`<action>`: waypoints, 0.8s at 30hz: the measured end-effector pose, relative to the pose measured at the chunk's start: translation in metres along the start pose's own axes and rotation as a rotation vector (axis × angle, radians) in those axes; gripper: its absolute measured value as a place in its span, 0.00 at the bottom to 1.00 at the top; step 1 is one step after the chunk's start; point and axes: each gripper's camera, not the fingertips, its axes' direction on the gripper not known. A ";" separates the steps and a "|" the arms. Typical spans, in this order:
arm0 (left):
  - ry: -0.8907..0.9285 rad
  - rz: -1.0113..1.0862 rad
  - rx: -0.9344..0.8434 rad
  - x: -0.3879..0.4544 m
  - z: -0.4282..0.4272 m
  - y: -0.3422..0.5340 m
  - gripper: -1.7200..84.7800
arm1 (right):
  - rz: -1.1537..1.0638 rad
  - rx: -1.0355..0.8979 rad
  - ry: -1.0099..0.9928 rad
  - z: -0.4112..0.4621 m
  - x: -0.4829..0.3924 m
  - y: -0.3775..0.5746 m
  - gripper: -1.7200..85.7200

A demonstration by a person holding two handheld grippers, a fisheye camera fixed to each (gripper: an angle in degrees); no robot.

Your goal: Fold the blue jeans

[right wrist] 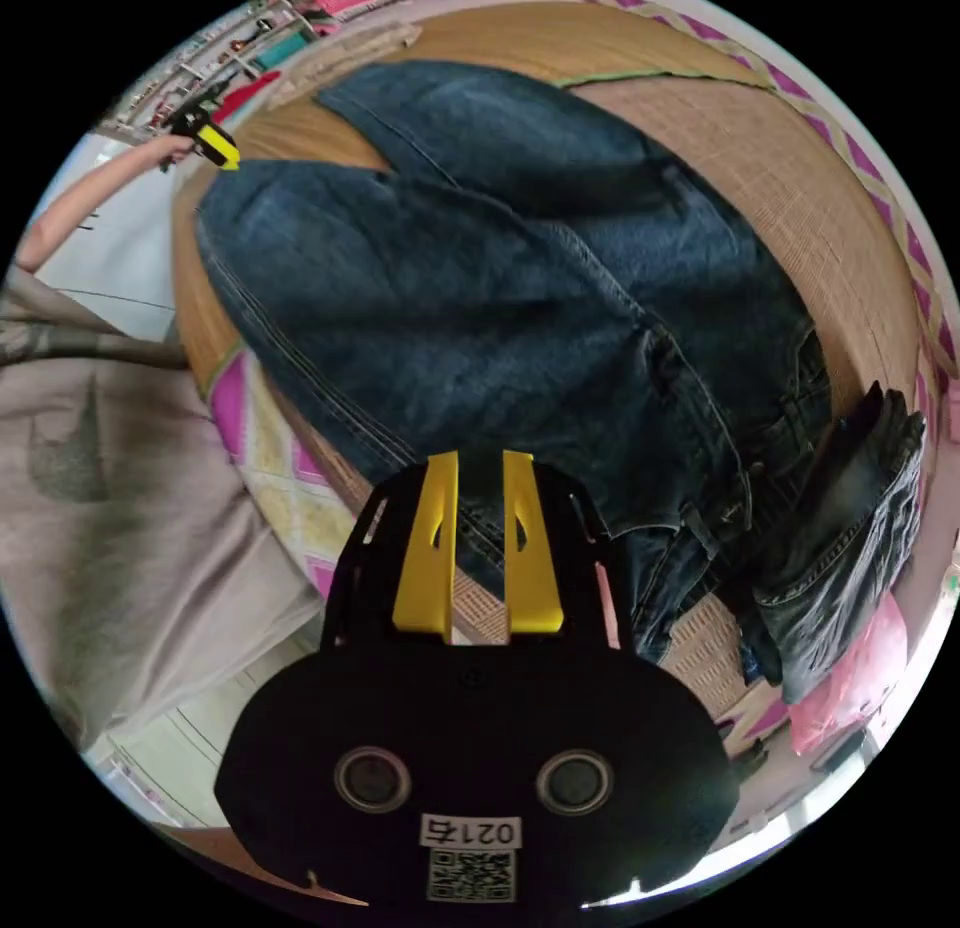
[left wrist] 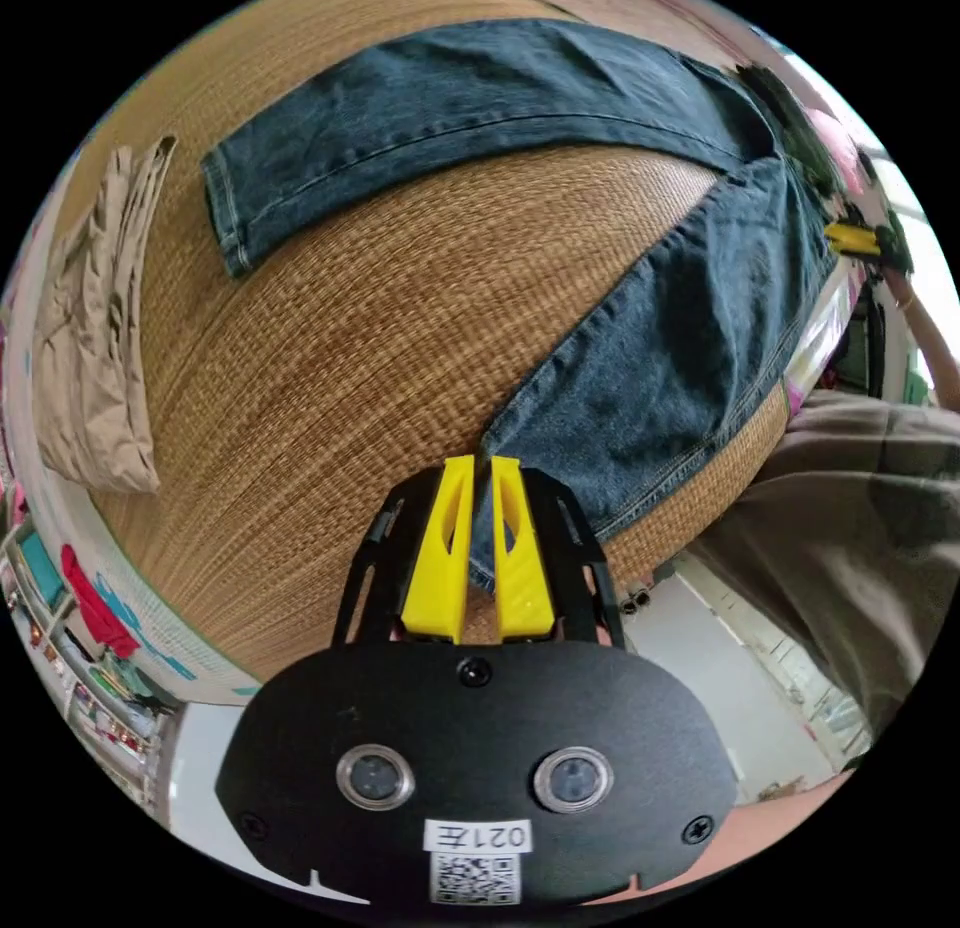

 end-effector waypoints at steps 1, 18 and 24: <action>0.047 -0.046 0.068 -0.015 0.000 0.013 0.02 | 0.020 -0.020 0.022 0.010 0.000 0.002 0.12; 0.256 -0.397 0.604 0.020 0.094 0.287 0.01 | 0.841 0.381 -0.121 0.076 0.000 0.205 0.05; 0.426 -0.880 0.755 0.035 0.205 0.367 0.07 | 1.148 0.447 -0.287 0.123 0.037 0.321 0.11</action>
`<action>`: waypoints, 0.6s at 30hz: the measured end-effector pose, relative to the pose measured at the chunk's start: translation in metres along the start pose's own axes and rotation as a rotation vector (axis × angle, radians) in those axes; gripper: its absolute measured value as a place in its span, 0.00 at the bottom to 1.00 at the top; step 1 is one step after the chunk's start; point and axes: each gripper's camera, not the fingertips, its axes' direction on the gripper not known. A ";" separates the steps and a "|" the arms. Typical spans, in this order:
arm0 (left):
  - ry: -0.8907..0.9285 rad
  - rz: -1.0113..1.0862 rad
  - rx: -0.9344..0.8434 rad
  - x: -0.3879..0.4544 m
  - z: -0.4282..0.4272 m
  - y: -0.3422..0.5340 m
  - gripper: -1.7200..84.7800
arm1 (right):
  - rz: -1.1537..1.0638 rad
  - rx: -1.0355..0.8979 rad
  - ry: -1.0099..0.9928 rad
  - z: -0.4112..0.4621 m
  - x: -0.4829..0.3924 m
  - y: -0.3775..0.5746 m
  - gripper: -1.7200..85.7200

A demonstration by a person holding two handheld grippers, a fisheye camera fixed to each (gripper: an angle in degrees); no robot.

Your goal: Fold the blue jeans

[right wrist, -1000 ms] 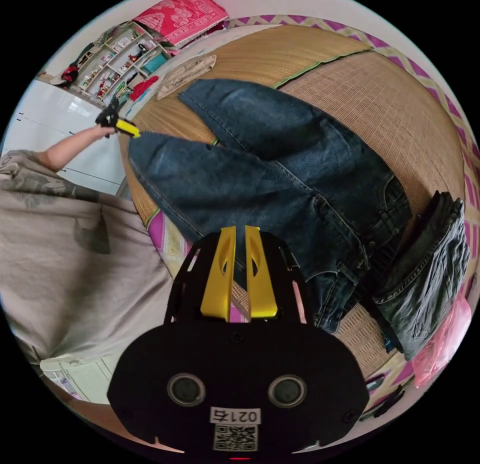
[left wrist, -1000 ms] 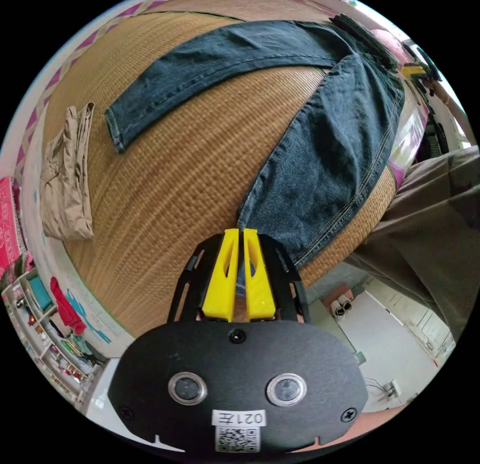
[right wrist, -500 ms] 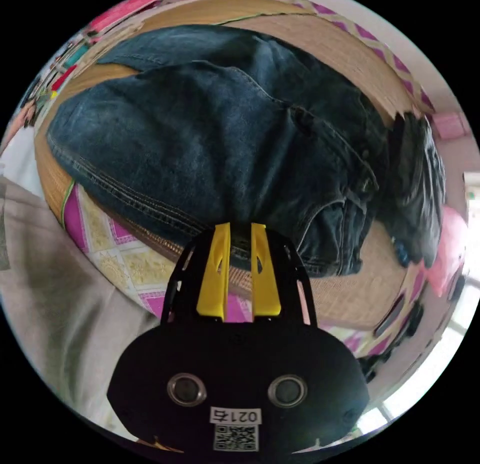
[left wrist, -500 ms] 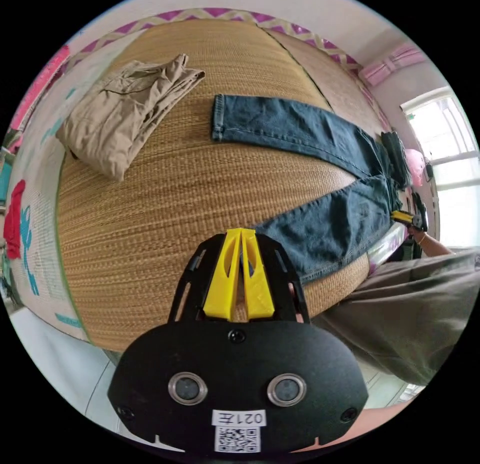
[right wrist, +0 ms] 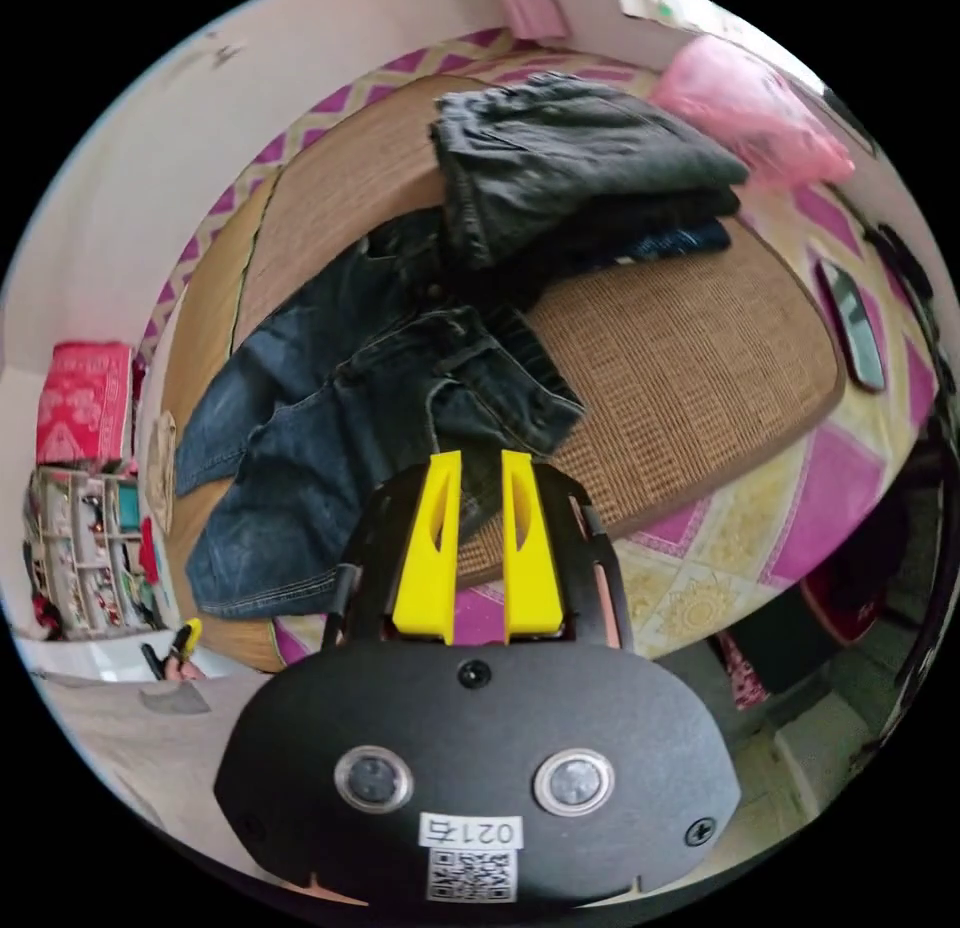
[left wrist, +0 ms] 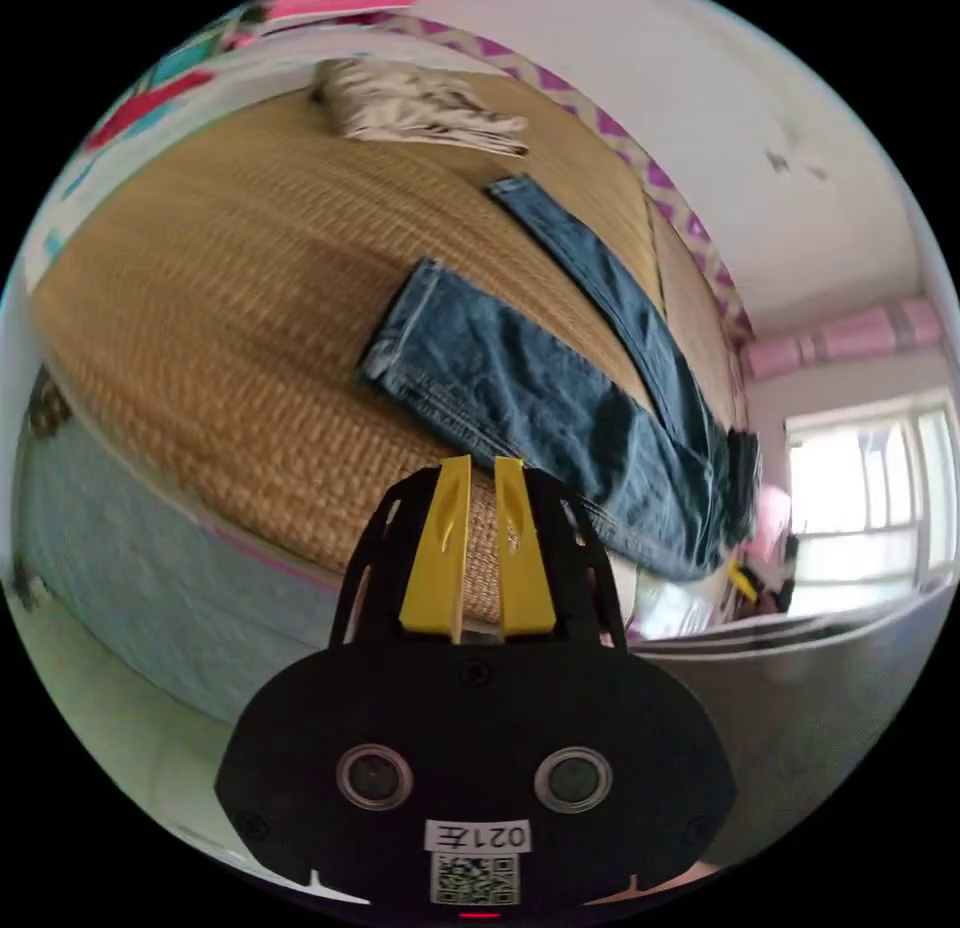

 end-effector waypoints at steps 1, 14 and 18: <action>0.008 -0.069 0.034 -0.016 0.004 0.012 0.08 | 0.025 -0.014 -0.023 0.003 0.011 0.004 0.11; 0.150 -0.333 0.152 -0.121 0.032 0.046 0.12 | 0.523 -0.004 -0.566 0.116 0.153 0.058 0.11; 0.259 -0.388 0.159 -0.154 0.039 0.050 0.13 | 0.532 0.026 -0.638 0.134 0.174 0.073 0.11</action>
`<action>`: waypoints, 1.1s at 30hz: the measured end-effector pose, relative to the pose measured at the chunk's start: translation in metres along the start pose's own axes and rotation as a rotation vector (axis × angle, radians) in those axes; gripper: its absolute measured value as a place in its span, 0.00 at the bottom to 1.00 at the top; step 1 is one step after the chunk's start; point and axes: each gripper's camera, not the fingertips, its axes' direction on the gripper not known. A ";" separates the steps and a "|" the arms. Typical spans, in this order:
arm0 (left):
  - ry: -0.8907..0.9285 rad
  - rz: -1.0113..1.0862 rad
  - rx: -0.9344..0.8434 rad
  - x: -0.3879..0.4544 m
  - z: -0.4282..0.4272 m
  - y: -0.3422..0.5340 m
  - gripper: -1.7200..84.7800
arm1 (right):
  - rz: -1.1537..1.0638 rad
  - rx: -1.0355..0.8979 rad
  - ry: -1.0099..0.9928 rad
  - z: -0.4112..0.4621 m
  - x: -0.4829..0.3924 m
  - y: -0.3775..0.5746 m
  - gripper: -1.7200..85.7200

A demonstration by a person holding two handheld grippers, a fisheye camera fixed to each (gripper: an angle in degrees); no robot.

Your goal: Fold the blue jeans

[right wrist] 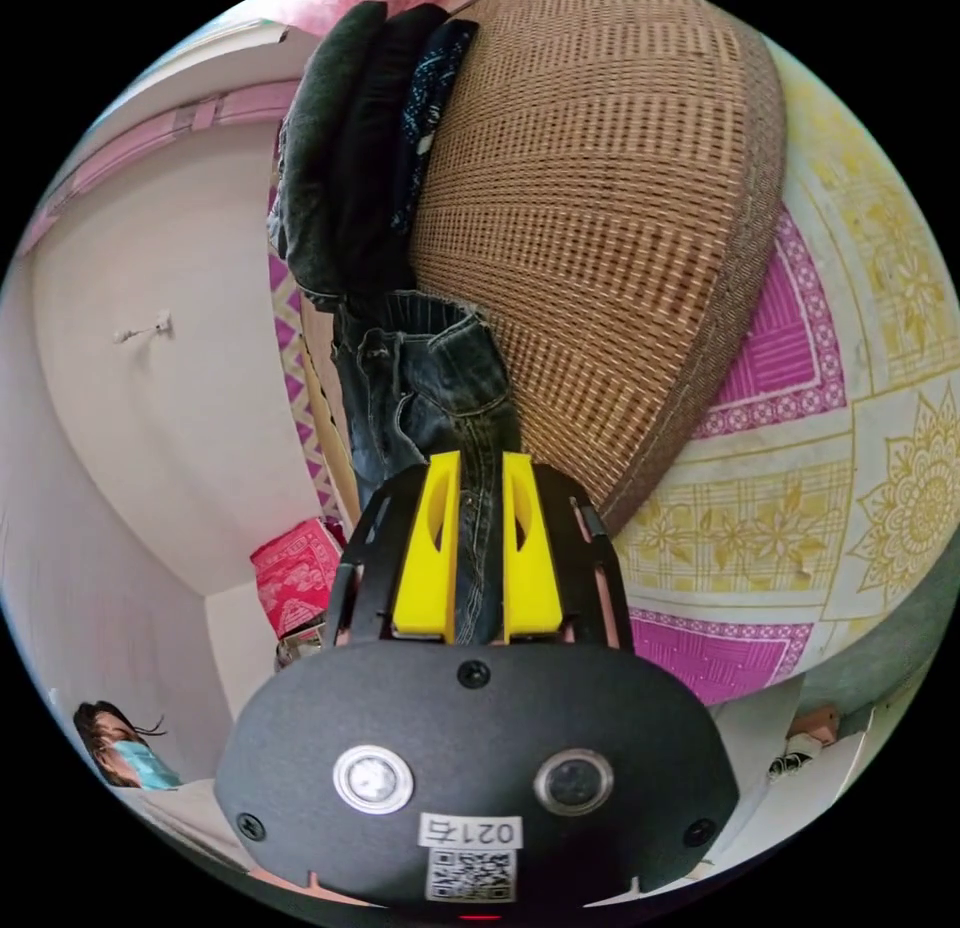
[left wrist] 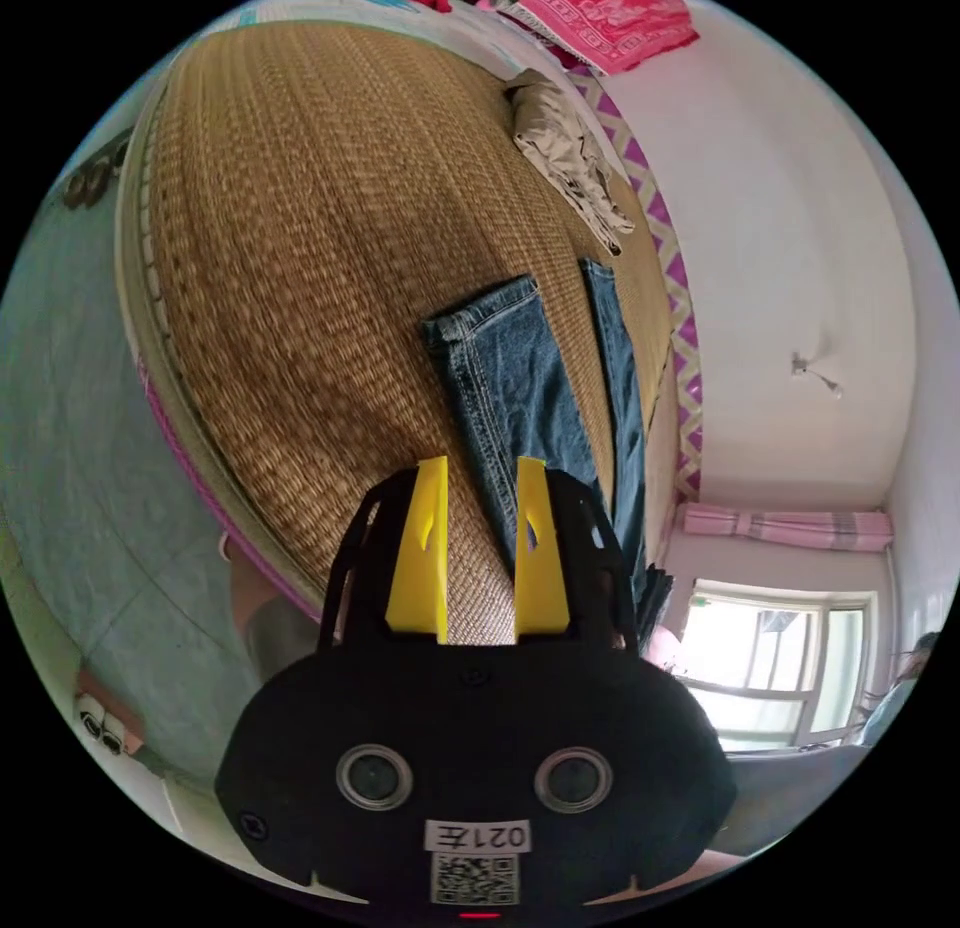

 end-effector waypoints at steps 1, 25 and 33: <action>0.032 -0.006 0.003 -0.009 0.001 -0.004 0.14 | -0.004 0.005 0.010 -0.001 0.002 0.002 0.11; 0.020 0.200 -0.235 0.058 0.062 -0.135 0.01 | -0.094 0.042 -0.100 0.019 -0.043 -0.010 0.02; -0.117 0.272 -0.446 0.222 0.135 -0.263 0.01 | -0.173 0.030 -0.155 0.085 -0.198 -0.087 0.02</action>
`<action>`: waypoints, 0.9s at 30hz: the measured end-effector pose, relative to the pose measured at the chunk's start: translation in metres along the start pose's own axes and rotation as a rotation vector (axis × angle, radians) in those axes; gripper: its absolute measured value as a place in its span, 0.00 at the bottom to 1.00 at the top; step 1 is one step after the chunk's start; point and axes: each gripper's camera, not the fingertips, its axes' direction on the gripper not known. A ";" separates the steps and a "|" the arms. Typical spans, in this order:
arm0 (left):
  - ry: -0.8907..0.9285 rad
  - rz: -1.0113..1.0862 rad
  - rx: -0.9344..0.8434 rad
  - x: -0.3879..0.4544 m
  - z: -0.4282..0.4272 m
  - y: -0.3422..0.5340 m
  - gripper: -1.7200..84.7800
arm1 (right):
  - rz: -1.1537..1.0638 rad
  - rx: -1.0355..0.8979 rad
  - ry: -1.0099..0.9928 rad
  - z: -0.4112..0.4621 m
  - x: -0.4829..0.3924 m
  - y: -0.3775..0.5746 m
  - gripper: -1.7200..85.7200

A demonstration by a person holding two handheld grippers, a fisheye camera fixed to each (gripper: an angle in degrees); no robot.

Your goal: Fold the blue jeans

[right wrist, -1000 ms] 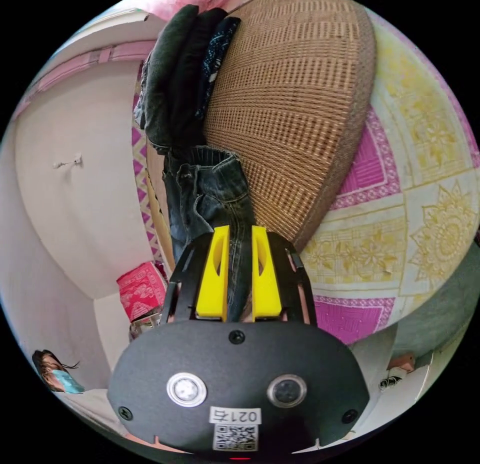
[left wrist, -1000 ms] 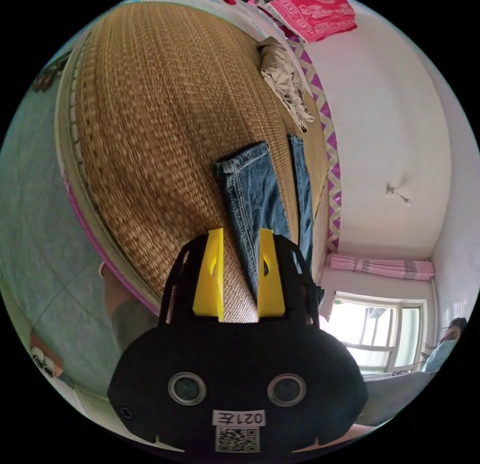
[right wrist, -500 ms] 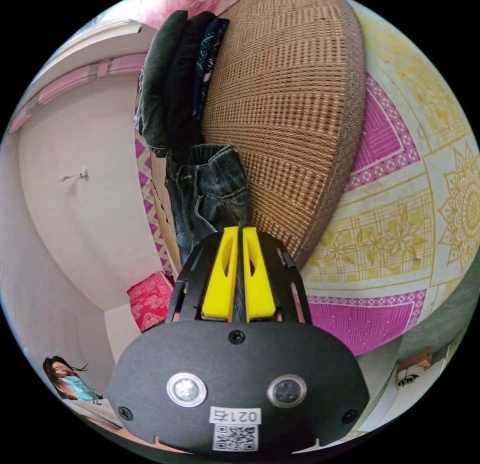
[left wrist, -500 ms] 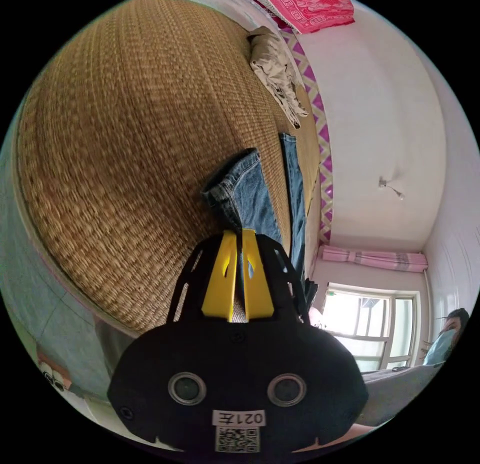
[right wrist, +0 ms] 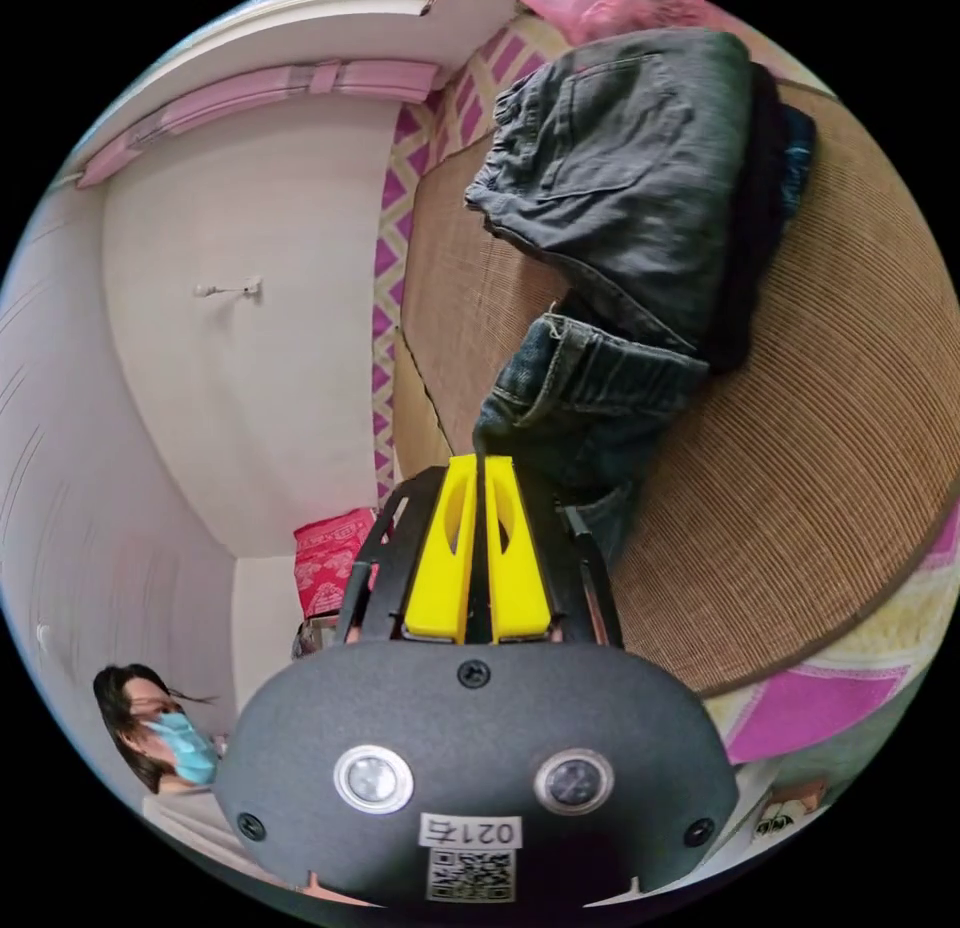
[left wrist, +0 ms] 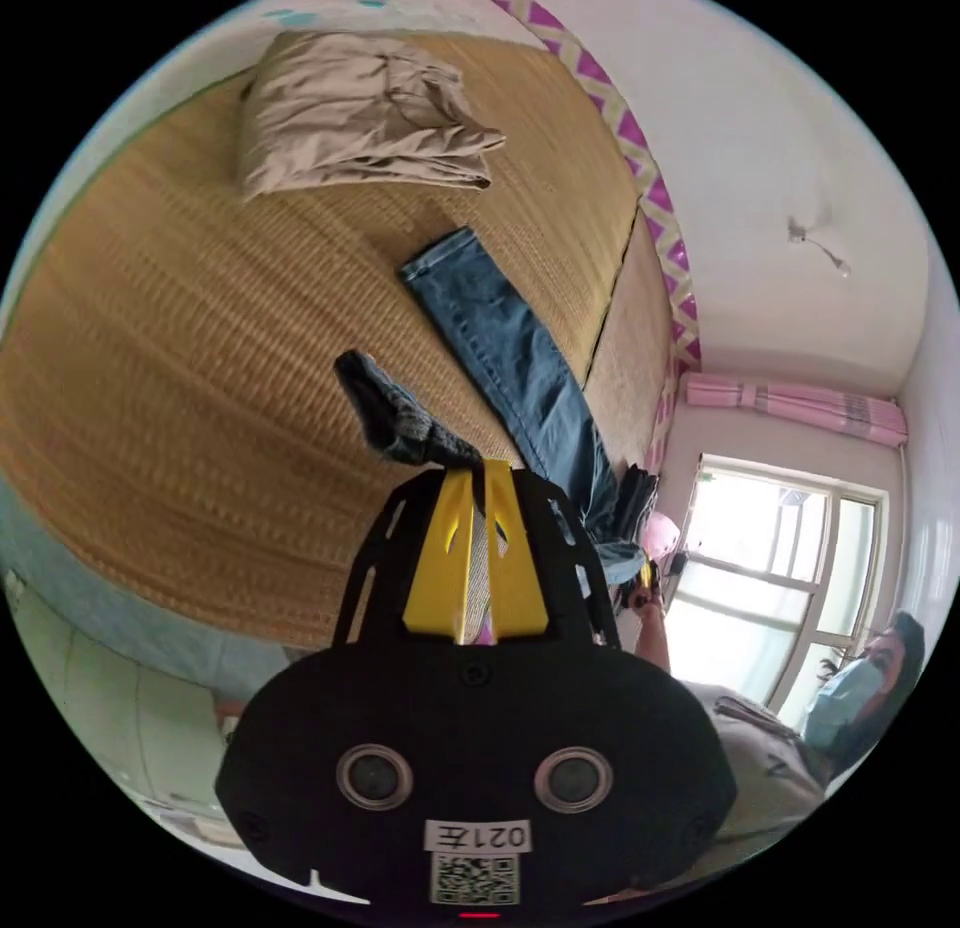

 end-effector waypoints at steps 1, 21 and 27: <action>-0.019 0.011 -0.035 0.018 0.007 -0.039 0.01 | 0.004 -0.002 0.015 0.010 -0.006 -0.010 0.02; -0.112 0.017 0.008 0.082 0.129 -0.381 0.03 | 0.015 0.093 0.100 0.157 -0.047 -0.134 0.08; -0.225 0.224 -0.106 0.085 0.153 -0.332 0.12 | -0.314 -0.279 -0.130 0.226 -0.117 -0.090 0.09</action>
